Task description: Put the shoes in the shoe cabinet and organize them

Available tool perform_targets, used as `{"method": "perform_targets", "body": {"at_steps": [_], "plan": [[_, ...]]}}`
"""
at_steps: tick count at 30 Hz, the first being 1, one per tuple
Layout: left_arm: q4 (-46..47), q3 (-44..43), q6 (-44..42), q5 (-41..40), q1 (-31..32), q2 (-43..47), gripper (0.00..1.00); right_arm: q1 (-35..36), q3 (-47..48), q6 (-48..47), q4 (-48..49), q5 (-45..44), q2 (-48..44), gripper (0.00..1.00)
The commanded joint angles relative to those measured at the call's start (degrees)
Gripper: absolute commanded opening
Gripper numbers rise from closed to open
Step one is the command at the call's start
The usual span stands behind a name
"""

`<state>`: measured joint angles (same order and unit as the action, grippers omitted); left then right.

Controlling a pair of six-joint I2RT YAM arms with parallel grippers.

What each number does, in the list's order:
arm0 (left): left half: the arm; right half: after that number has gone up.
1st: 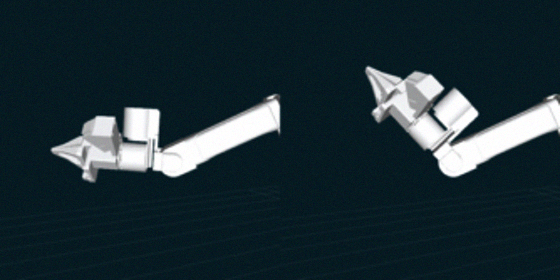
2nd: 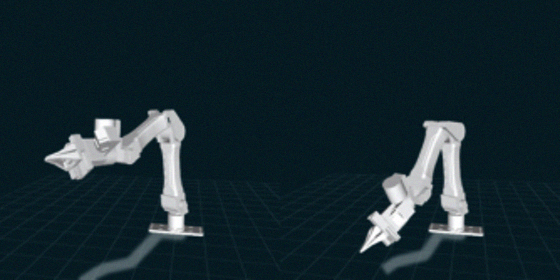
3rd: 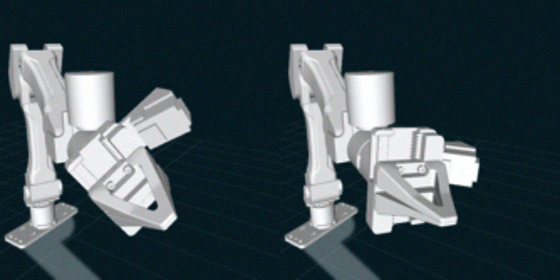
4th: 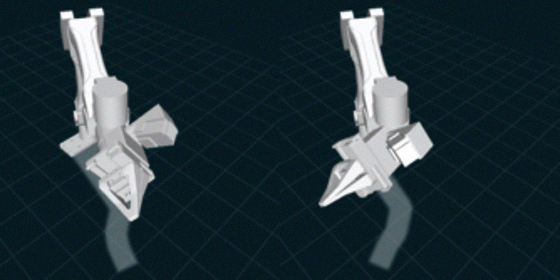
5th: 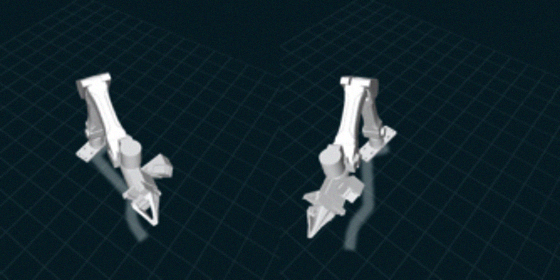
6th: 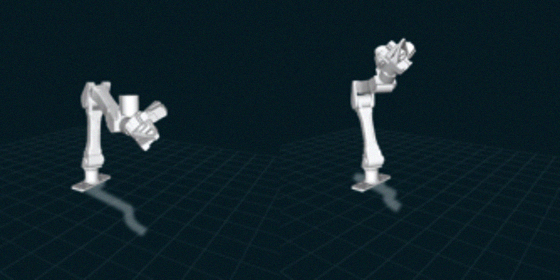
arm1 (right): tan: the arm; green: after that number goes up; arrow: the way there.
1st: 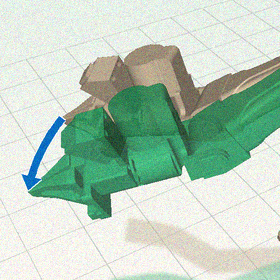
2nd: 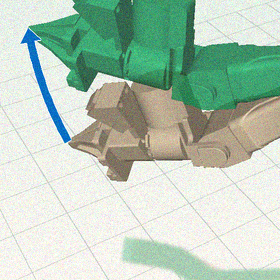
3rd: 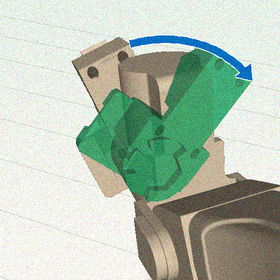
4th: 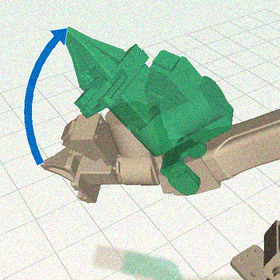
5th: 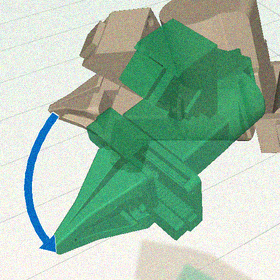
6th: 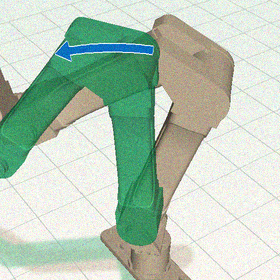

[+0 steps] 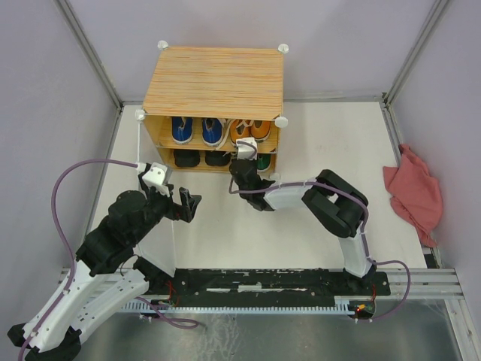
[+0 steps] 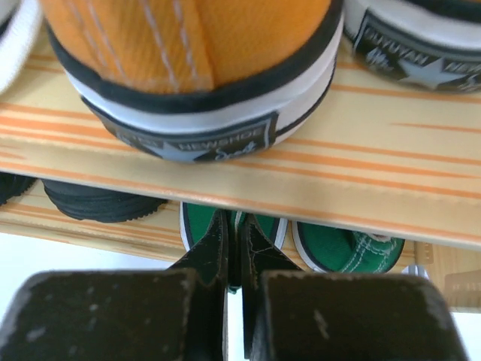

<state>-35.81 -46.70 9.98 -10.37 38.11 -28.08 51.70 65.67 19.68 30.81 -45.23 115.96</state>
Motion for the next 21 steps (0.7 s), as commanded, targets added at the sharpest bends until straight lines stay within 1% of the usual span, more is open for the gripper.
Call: {"method": "perform_targets", "body": {"at_steps": [1, 6, 8, 9, 11, 12, 14, 16, 19, 21], "plan": [[0.5, 0.6, -2.1, 0.1, -0.2, 0.3, 0.99, -0.6, 3.4, 0.3, 4.7, -1.4, 0.8, 0.02], [0.6, 0.6, -2.2, 0.1, -0.2, -0.1, 0.99, -1.3, 5.9, 0.5, 2.1, -1.5, 1.8, 0.02], [0.6, 0.6, -2.2, 0.1, -0.2, -0.2, 0.99, -1.7, 6.6, 1.5, 0.9, -1.6, 2.1, 0.05], [0.5, 0.6, -2.2, 0.1, -0.2, -0.3, 0.99, -1.8, 6.5, 2.1, 0.5, -1.9, 2.1, 0.11], [0.6, 0.6, -2.1, 0.2, -0.2, -0.2, 0.99, -1.9, 5.7, 3.2, 0.1, -2.5, 1.5, 0.31], [0.5, 0.6, -2.2, 0.1, -0.2, -0.2, 0.99, -1.9, 5.1, 3.8, -0.1, -2.4, 0.8, 0.40], [0.5, 0.5, -2.2, 0.0, -0.2, -0.3, 0.99, -1.8, 3.5, 5.3, -0.2, -1.8, -0.7, 0.54], [0.5, 0.5, -2.2, -0.4, -0.2, -0.5, 0.99, -1.7, 1.8, 7.0, -0.9, -0.7, -2.7, 0.60], [0.3, 0.0, -2.5, -1.0, -0.2, -1.0, 0.99, -0.9, -1.1, 9.6, -2.4, 1.0, -6.6, 0.64], [0.1, -1.3, -2.6, -1.3, -0.2, -1.5, 0.99, 0.6, -3.3, 10.5, -3.6, 0.6, -9.6, 0.69]]}}
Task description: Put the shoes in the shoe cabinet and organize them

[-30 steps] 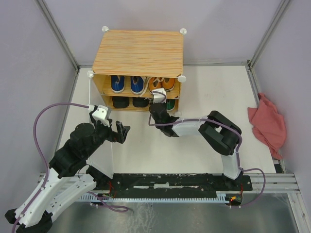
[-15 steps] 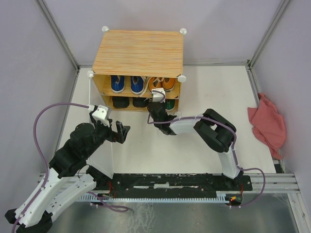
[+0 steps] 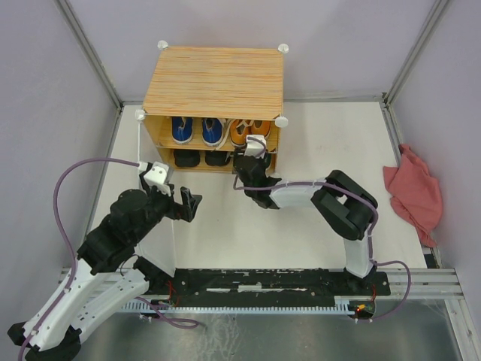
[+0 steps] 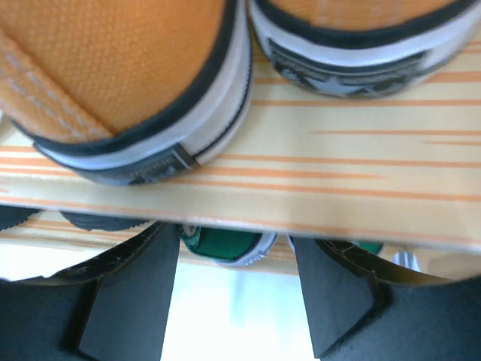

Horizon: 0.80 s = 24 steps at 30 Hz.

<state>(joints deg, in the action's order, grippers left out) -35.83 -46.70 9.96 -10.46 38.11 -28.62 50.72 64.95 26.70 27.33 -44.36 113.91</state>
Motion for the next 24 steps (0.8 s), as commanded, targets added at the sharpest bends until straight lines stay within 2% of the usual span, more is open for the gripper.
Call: {"method": "perform_targets", "body": {"at_steps": [1, 3, 9, 12, 16, 19, 24], "plan": [[0.0, -2.1, -2.5, -1.2, -0.2, -1.2, 0.99, 2.3, -3.5, 3.8, -0.8, -0.3, -9.0, 0.71], [-0.6, -4.2, -2.5, -1.5, -0.2, -1.6, 0.99, 3.7, -5.2, 4.0, -2.5, 0.0, -12.2, 0.75], [-3.6, -14.3, -1.9, -4.4, -0.2, -3.8, 0.99, 7.1, -9.6, 5.9, -16.0, 4.0, -25.1, 1.00], [-5.4, -19.0, -1.3, -7.3, -0.2, -5.1, 0.99, 7.0, -11.8, 8.1, -27.9, 5.8, -33.2, 0.99], [-10.6, -24.2, -0.7, -19.1, -0.2, -8.5, 0.99, 6.9, -14.2, 10.3, -43.8, 4.6, -45.1, 0.99], [-13.6, -26.9, 1.2, -24.6, -0.2, -10.2, 0.99, 6.9, -15.9, 11.8, -53.2, 3.5, -53.8, 0.99], [-18.5, -26.9, 8.5, -27.3, -0.2, -10.5, 0.99, 6.8, -17.7, 13.6, -64.1, 3.2, -66.3, 0.99]]}}
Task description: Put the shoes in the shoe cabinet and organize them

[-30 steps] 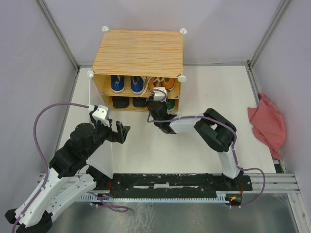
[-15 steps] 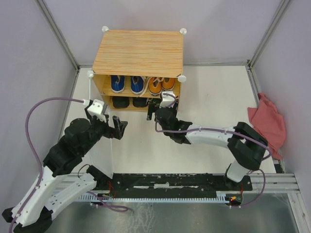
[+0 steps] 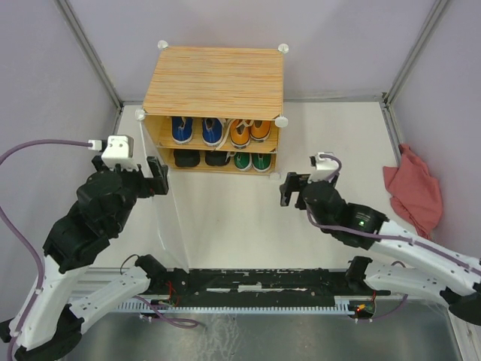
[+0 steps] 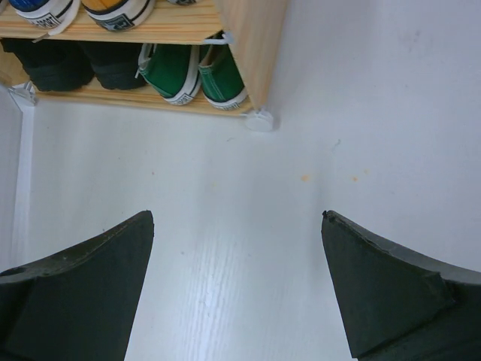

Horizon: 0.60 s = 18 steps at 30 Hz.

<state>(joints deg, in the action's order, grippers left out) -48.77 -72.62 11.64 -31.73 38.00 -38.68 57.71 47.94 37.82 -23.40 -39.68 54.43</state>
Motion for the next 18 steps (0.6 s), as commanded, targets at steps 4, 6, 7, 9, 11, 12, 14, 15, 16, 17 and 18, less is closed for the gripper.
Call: {"method": "perform_targets", "body": {"at_steps": [4, 6, 7, 9, 11, 12, 14, 15, 16, 17, 18], "plan": [[-3.9, 4.6, 13.1, -2.5, -0.1, 3.9, 0.99, -0.1, 3.3, 3.1, -25.2, -2.9, -11.7, 0.99], [2.0, 8.8, 15.3, 2.6, -0.1, 6.9, 0.99, -0.2, 5.9, 3.7, -30.9, -4.0, -12.3, 0.99], [6.2, 11.0, 16.0, 5.3, -0.1, 8.3, 0.99, -0.1, 7.0, 3.8, -33.1, -4.4, -12.5, 0.99], [15.5, 15.2, 17.2, 9.9, -0.1, 10.2, 0.99, -0.2, 8.4, 3.7, -36.3, -5.0, -13.4, 0.99], [24.7, 18.2, 17.9, 13.9, -0.1, 8.7, 0.99, -0.2, 9.1, 3.9, -37.2, -5.2, -14.8, 0.99], [29.1, 18.7, 18.0, 16.1, -0.1, 6.7, 0.99, -0.1, 9.2, 4.0, -37.2, -5.1, -15.6, 0.99], [37.5, 17.4, 18.0, 22.3, -0.1, 1.0, 0.99, -0.1, 9.0, 4.0, -36.8, -4.5, -16.8, 0.99], [40.9, 16.5, 17.9, 24.9, -0.1, -2.3, 0.99, -0.1, 8.9, 3.7, -36.4, -4.1, -17.0, 0.99], [43.9, 15.6, 17.7, 27.0, -0.1, -5.1, 0.99, -0.2, 8.7, 3.4, -36.0, -3.4, -16.9, 0.99], [46.9, 14.9, 17.5, 28.6, -0.1, -7.8, 0.99, -0.2, 8.6, 2.9, -35.4, -2.3, -16.5, 0.99], [49.7, 14.5, 17.3, 29.8, -0.1, -10.3, 0.99, -0.2, 8.5, 2.5, -35.0, -1.5, -15.9, 0.99]]}}
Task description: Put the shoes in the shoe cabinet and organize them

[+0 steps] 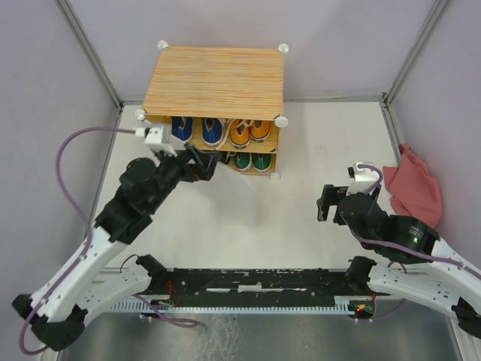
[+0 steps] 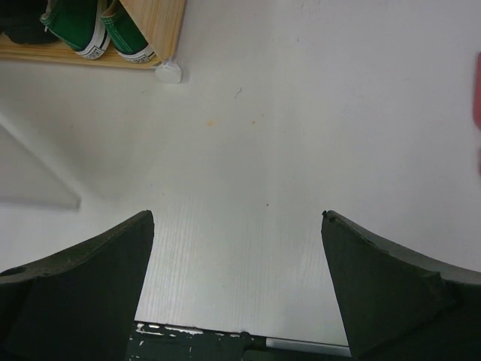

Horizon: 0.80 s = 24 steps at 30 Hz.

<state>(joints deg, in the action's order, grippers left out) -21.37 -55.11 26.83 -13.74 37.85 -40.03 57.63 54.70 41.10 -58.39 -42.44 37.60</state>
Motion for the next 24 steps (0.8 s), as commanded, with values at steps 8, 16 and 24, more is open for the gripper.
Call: {"method": "perform_targets", "body": {"at_steps": [8, 16, 24], "plan": [[29.7, -2.2, 0.8, 13.8, 0.0, -16.5, 0.99, -0.1, 1.2, -3.5, 3.6, 5.1, 5.1, 0.99], [25.5, -1.0, -2.3, 11.7, 0.0, -14.5, 0.99, -0.1, 3.9, -3.5, 7.4, 9.9, 10.0, 0.99], [12.5, -0.8, -5.2, 12.8, 0.0, -11.5, 0.99, -0.1, 7.3, -1.1, 5.3, 7.0, 16.7, 0.99]]}}
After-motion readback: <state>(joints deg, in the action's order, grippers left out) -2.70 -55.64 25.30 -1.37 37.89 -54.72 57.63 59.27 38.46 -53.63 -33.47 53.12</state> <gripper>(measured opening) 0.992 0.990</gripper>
